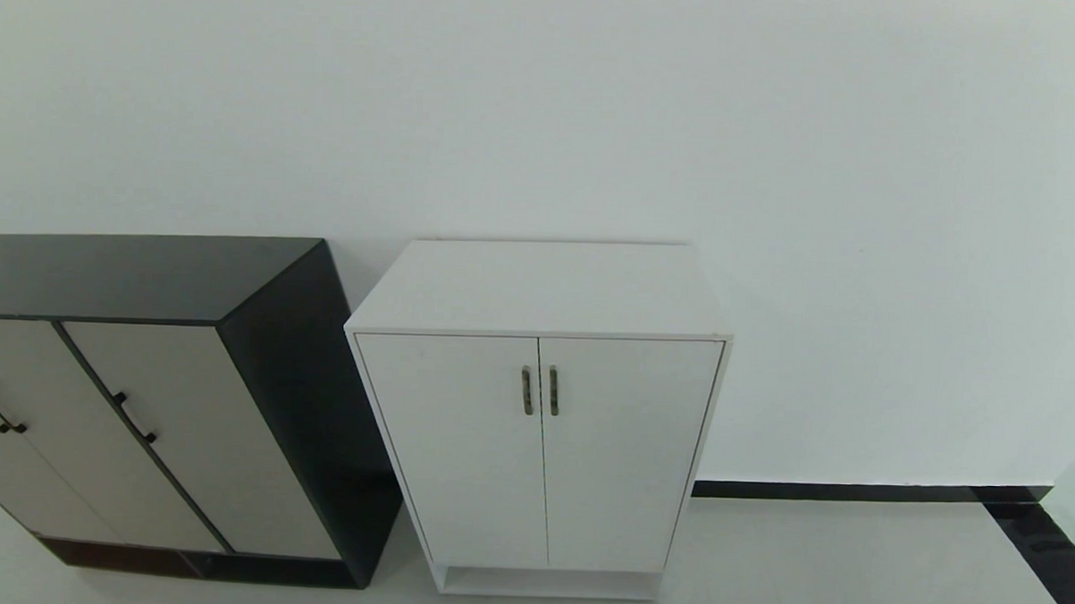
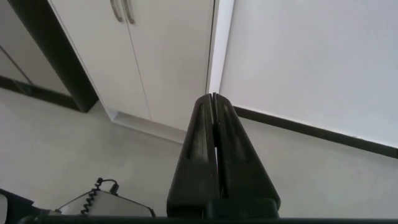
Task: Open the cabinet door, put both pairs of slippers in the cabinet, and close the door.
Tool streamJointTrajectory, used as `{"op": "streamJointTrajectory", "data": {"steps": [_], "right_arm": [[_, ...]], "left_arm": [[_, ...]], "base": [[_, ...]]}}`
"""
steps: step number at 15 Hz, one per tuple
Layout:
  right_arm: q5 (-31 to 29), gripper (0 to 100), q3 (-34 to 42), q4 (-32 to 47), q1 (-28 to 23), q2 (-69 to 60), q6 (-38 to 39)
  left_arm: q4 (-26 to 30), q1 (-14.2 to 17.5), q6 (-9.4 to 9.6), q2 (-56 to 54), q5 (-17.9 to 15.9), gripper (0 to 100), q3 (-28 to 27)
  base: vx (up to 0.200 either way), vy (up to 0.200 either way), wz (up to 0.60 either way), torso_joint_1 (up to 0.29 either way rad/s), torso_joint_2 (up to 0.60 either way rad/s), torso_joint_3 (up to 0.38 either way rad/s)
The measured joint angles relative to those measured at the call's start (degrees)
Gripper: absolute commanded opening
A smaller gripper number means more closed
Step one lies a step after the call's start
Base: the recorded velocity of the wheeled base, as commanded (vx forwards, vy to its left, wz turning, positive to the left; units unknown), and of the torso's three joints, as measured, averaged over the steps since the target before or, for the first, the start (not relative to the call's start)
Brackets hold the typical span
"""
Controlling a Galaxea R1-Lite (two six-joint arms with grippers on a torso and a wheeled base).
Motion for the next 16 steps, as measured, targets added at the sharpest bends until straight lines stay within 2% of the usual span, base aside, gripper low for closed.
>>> {"op": "streamJointTrajectory", "data": {"steps": [6, 11, 16], "right_arm": [[0.17, 0, 0.00, 0.09, -0.74, -0.77, -0.09], [0.85, 0, -0.05, 0.15, -3.71, -2.11, -1.43], [0.60, 0, -0.05, 0.44, -17.29, -3.68, -2.62]], "left_arm": [[0.00, 0.00, 0.05, 0.00, -0.05, 0, 0.00], [0.00, 0.00, 0.02, 0.00, -0.05, 0, 0.00], [0.00, 0.00, 0.00, 0.00, -0.05, 0, 0.00]], "base": [[0.000, 0.000, 0.00, 0.000, 0.00, 0.000], [0.000, 0.000, 0.00, 0.000, 0.00, 0.000], [0.000, 0.000, 0.00, 0.000, 0.00, 0.000]]}}
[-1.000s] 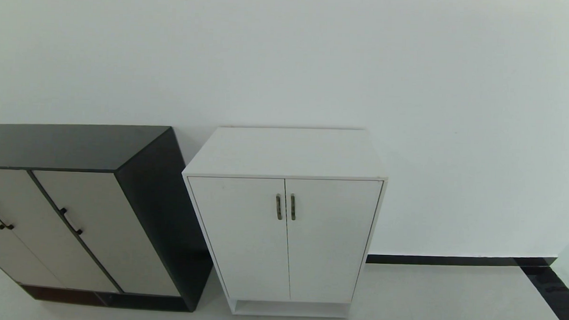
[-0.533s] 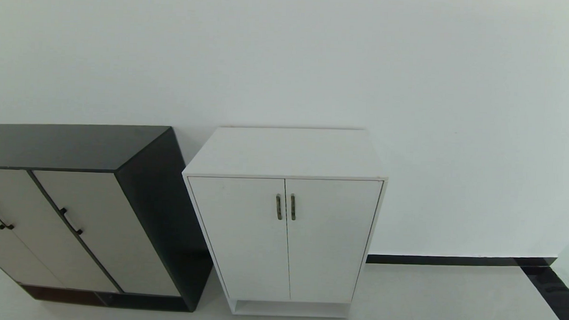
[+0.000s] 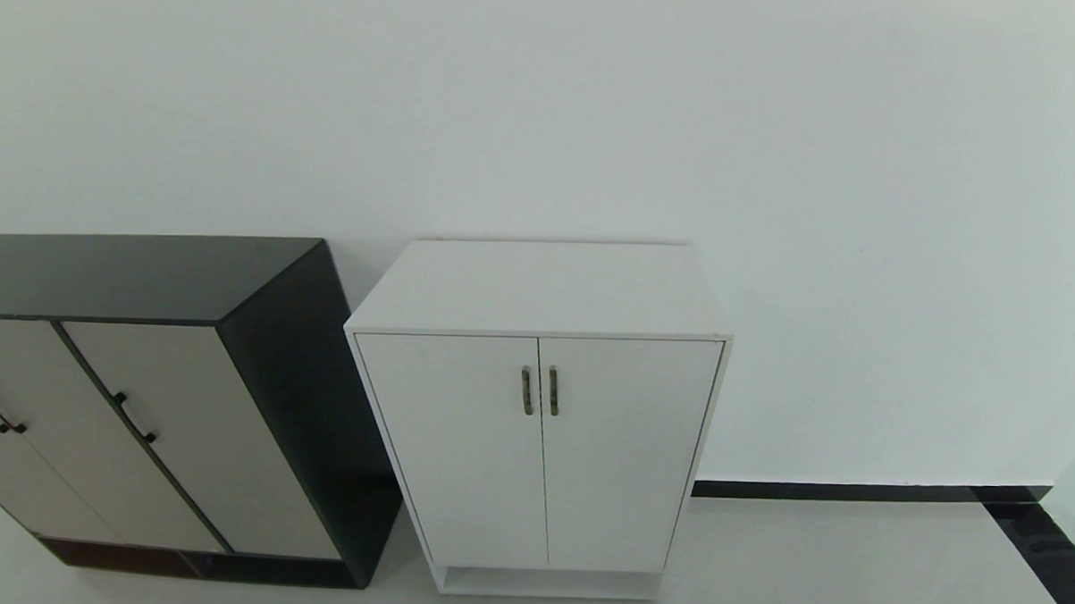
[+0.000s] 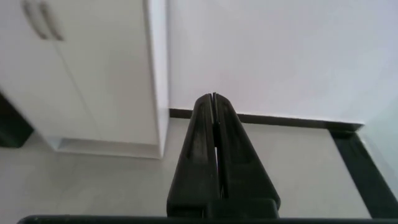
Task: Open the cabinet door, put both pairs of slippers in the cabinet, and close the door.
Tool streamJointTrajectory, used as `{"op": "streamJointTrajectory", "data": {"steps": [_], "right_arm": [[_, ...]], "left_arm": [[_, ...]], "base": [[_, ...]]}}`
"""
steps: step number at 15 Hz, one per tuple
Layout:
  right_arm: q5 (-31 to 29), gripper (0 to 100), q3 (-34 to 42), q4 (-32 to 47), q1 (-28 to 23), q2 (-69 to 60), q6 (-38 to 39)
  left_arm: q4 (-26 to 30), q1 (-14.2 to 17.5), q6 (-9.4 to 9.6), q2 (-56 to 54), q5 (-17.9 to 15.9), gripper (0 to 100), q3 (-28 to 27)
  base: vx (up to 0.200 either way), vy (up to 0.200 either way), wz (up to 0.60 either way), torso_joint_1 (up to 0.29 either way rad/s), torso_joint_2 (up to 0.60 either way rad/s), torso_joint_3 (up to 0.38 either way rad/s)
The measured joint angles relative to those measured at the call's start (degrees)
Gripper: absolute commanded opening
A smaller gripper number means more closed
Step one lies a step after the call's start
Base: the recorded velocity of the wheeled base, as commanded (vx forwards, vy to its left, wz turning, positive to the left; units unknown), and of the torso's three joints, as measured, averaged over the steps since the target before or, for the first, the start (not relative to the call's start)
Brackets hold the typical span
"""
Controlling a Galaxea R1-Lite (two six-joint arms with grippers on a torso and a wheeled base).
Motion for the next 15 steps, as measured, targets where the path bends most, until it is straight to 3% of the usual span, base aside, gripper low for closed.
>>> {"op": "streamJointTrajectory", "data": {"steps": [3, 7, 15], "right_arm": [[0.34, 0, -0.06, 0.24, -3.99, -2.16, -0.28], [0.94, 0, -0.20, 0.44, -1.26, -6.02, 0.82], [2.60, 0, 0.66, 0.55, -1.05, -8.69, 4.79]], "left_arm": [[0.00, 0.00, 0.02, 0.00, 0.00, 0, 0.00], [0.00, 0.00, 0.00, 0.00, 0.02, 0, 0.00], [0.00, 0.00, -0.11, 0.00, 0.02, 0, 0.00]], "base": [[0.000, 0.000, 0.00, 0.000, 0.00, 0.000], [0.000, 0.000, 0.00, 0.000, 0.00, 0.000], [0.000, 0.000, 0.00, 0.000, 0.00, 0.000]]}}
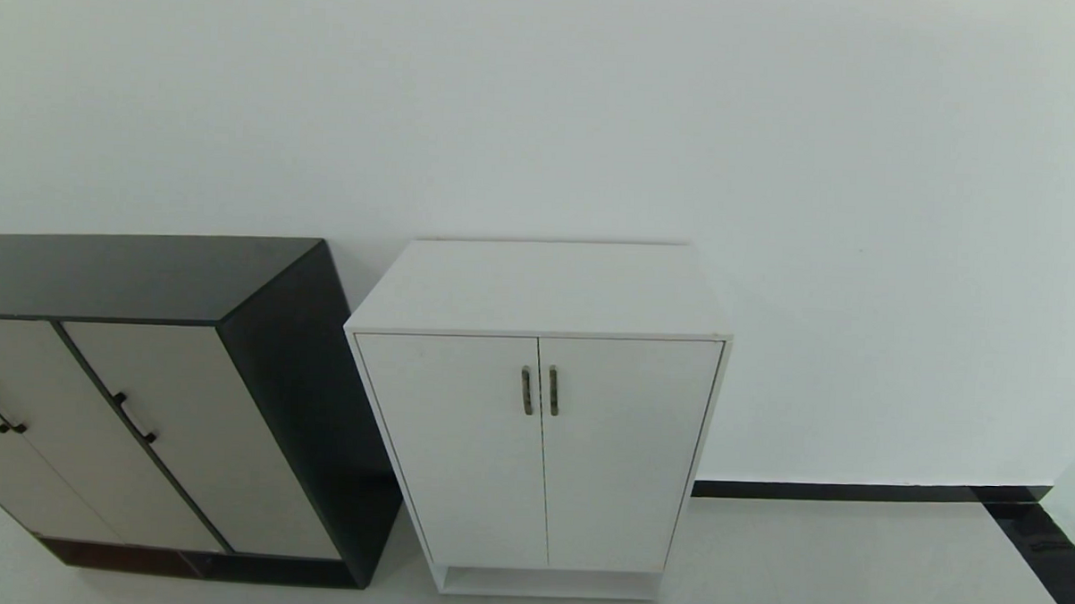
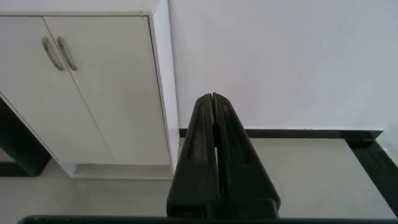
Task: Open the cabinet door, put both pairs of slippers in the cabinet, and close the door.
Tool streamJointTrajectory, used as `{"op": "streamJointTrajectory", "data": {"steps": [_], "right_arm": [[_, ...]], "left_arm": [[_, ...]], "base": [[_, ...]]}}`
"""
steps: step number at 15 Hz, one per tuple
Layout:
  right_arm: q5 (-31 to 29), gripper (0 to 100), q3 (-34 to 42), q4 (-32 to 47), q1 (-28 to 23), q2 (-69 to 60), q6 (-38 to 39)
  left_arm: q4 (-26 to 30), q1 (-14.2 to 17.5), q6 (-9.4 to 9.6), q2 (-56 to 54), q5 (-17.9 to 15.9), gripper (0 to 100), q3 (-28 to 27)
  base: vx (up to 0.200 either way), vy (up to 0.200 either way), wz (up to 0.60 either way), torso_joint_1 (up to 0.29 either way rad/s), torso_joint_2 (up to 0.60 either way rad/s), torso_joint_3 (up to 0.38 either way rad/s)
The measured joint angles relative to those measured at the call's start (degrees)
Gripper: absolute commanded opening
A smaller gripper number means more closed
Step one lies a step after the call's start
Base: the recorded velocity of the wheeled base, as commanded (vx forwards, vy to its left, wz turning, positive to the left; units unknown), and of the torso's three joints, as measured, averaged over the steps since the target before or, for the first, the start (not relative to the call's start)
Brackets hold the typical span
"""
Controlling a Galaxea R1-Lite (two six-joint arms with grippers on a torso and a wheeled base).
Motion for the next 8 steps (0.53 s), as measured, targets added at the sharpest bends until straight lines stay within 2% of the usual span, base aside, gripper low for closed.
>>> {"op": "streamJointTrajectory", "data": {"steps": [8], "right_arm": [[0.27, 0, 0.18, -0.02, 0.00, -0.07, 2.40]], "left_arm": [[0.00, 0.00, 0.39, 0.00, -0.02, 0, 0.00]], "base": [[0.000, 0.000, 0.00, 0.000, 0.00, 0.000]]}}
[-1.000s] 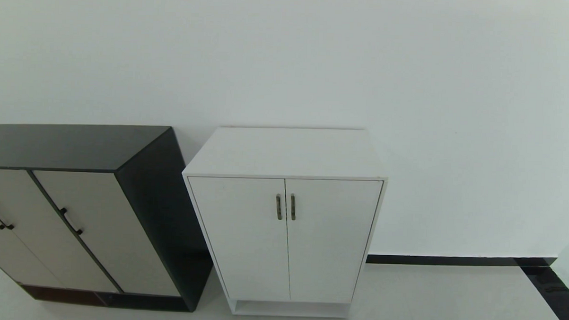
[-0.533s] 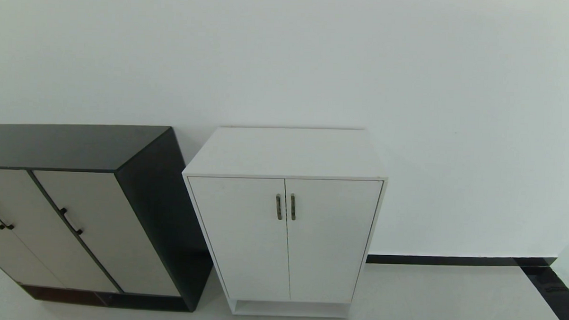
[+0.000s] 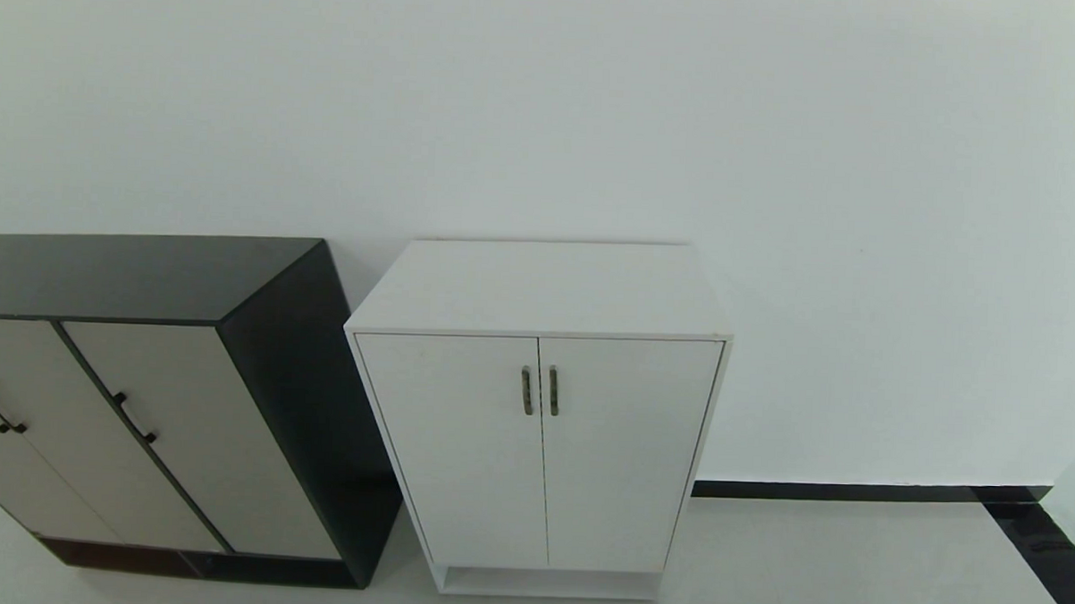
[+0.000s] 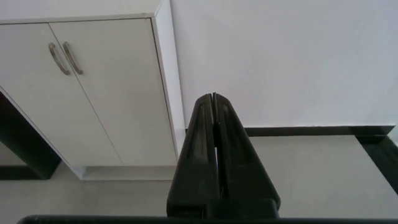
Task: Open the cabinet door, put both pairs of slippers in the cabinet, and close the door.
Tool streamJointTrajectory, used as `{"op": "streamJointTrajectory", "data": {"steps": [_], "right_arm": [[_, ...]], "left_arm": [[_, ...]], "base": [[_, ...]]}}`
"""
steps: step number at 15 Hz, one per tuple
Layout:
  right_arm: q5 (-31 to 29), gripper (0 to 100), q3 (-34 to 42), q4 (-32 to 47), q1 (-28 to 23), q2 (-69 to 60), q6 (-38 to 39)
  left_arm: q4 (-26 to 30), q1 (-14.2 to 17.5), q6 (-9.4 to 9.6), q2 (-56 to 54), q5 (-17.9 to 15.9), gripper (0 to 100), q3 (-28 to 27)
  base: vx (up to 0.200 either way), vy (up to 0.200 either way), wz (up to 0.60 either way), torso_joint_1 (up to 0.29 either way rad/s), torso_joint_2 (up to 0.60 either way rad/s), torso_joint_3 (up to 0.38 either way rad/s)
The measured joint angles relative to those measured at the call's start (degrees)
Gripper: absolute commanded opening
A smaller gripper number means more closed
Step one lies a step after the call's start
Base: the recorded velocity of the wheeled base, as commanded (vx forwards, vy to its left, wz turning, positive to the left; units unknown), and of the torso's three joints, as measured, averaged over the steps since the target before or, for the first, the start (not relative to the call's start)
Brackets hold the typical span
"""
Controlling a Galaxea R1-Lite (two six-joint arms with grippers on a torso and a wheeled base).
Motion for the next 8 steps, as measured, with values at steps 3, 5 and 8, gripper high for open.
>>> {"op": "streamJointTrajectory", "data": {"steps": [3, 5, 8], "right_arm": [[-0.02, 0, 0.00, 0.00, 0.00, -0.02, 0.04], [-0.05, 0, 0.00, 0.00, 0.00, -0.05, 0.02], [-0.24, 0, 0.00, 0.05, -0.04, -0.07, 0.09]], "left_arm": [[0.00, 0.00, 0.00, 0.00, 0.00, 0, 0.00], [0.00, 0.00, 0.00, 0.00, 0.00, 0, 0.00], [0.00, 0.00, 0.00, 0.00, 0.00, 0, 0.00]], "base": [[0.000, 0.000, 0.00, 0.000, 0.00, 0.000], [0.000, 0.000, 0.00, 0.000, 0.00, 0.000], [0.000, 0.000, 0.00, 0.000, 0.00, 0.000]]}}
